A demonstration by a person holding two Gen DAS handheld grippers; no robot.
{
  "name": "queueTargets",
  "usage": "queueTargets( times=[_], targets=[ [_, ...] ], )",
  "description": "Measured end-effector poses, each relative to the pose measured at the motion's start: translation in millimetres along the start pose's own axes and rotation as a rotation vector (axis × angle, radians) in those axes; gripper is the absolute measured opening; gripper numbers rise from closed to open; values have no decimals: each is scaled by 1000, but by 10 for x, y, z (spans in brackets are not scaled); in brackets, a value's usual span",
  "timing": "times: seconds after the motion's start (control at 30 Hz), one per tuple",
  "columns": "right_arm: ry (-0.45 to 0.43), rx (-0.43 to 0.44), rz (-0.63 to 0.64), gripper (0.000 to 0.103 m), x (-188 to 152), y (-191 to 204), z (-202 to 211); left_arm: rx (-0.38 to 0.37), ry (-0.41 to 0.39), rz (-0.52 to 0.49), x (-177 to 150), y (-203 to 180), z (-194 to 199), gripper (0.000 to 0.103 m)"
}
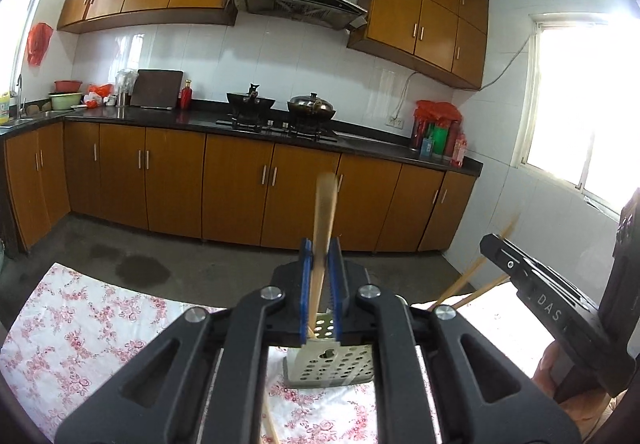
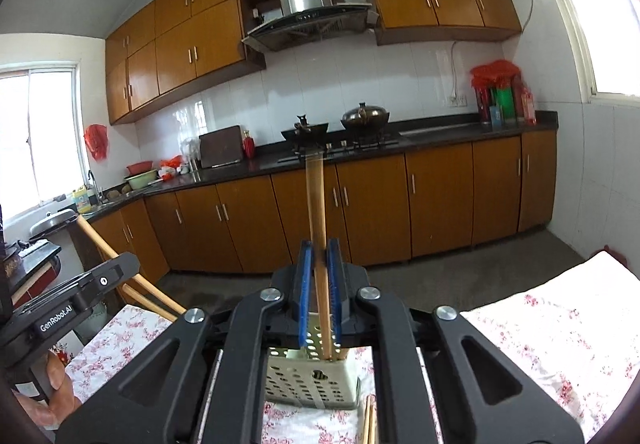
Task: Organize utensils
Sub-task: 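Open both tools to drop the chopsticks into the holder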
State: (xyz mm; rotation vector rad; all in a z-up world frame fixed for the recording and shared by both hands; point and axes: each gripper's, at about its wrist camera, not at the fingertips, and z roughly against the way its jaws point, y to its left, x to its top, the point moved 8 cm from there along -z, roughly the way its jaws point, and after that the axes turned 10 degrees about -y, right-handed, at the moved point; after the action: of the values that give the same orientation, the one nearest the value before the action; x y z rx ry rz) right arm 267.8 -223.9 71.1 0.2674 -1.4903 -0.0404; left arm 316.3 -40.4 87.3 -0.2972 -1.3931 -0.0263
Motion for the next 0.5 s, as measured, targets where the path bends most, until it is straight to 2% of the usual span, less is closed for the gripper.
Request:
queueTargets(
  times=[0.07,0.17,0.33,0.4,0.5],
  targets=[
    [-4,-5,-5,35,33,-22,54,-2,-3,-6,9,-7,45,18],
    [-15,-11,-3,36,105,-58,180,1,-13,-8,49,13,132,21],
    [-11,-60,27,41,150,-227,506,30,-26,-9,116,133,502,28],
    [17,-93,35,45,63,-357,624,57,-13,-30,42,237,695,32],
    [117,-144,20,45,-283,-574,694,107,35,-50,-216,423,856,36]
  ],
)
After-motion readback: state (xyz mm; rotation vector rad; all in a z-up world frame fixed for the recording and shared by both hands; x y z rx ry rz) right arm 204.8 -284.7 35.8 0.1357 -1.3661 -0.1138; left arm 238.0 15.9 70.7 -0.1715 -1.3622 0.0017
